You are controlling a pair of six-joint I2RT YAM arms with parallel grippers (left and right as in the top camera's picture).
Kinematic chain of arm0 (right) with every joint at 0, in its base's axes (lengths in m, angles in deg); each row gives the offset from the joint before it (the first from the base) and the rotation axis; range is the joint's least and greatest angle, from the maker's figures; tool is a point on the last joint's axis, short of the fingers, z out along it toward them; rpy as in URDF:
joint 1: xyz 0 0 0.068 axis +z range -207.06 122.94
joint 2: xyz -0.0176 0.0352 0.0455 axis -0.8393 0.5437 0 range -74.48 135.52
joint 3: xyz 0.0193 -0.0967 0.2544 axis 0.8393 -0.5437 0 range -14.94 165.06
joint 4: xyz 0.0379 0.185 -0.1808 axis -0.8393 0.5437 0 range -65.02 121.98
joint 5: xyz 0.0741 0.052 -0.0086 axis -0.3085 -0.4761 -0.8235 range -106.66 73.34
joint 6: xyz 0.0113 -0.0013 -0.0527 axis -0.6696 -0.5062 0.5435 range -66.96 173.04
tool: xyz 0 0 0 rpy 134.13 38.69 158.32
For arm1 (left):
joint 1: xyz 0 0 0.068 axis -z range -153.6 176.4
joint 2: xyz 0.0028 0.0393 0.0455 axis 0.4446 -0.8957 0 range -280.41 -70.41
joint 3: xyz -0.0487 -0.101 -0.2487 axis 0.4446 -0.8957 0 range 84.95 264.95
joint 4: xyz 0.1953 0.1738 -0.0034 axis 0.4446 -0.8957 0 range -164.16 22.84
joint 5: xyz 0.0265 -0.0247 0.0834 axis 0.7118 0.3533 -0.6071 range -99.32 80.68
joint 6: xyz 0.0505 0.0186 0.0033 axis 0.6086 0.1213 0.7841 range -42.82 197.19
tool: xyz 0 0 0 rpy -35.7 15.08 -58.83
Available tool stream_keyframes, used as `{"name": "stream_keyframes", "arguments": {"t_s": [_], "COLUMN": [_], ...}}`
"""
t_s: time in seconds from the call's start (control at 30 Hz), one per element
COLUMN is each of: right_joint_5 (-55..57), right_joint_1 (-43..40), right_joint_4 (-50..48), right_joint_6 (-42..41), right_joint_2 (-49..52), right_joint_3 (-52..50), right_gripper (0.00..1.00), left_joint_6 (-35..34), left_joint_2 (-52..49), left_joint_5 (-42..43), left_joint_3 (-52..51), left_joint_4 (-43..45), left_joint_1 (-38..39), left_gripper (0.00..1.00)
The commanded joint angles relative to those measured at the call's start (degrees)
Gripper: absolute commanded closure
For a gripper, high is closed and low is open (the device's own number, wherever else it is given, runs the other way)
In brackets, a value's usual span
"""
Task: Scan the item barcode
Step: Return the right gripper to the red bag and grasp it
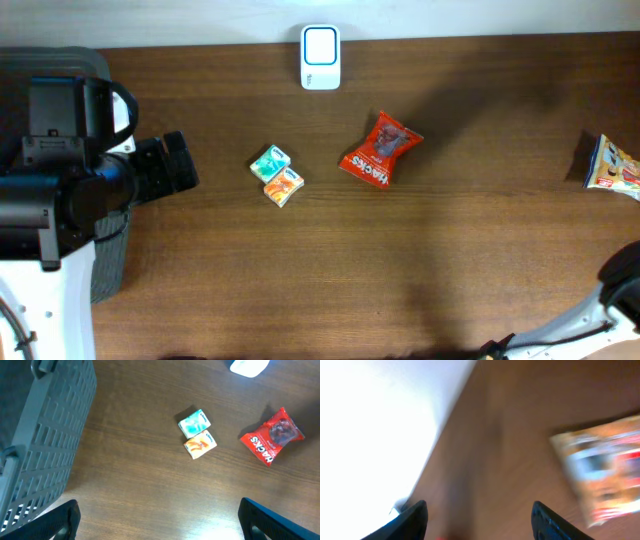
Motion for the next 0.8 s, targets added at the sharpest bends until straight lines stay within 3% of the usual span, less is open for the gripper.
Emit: {"name": "stream_keyframes", "arguments": {"t_s": [0.0, 0.03, 0.07, 0.3, 0.37, 0.57, 0.77], "right_joint_5": [-9.9, -9.5, -8.3, 16.0, 21.0, 22.4, 22.9], "right_joint_1": [9.5, 12.1, 14.8, 38.1, 43.7, 53.9, 56.4], "right_joint_4": [8.6, 11.1, 13.3, 17.5, 17.2, 7.9, -2.4], "right_joint_6": [11.3, 14.2, 16.5, 16.9, 13.0, 3.7, -2.3], "right_joint_2": [-2.4, -2.2, -1.9, 0.7, 2.5, 6.3, 7.0], "right_joint_3": [0.9, 0.8, 0.4, -6.2, -7.9, -12.9, -20.1], "right_gripper": [0.32, 0.24, 0.02, 0.0, 0.0, 0.05, 0.12], "left_joint_6": [0.0, 0.0, 0.0, 0.0, 0.0, 0.0, 0.0], "left_joint_2": [0.1, 0.1, 0.1, 0.1, 0.1, 0.1, 0.1], "left_joint_5": [0.2, 0.2, 0.2, 0.2, 0.2, 0.2, 0.2], "left_joint_3": [0.3, 0.3, 0.3, 0.3, 0.3, 0.3, 0.3], "left_joint_4": [-0.1, -0.1, -0.1, -0.1, -0.1, -0.1, -0.1], "left_joint_1": [-0.3, -0.3, -0.3, -0.3, -0.3, -0.3, -0.3], "left_gripper": [0.01, 0.01, 0.01, 0.01, 0.01, 0.01, 0.01]}}
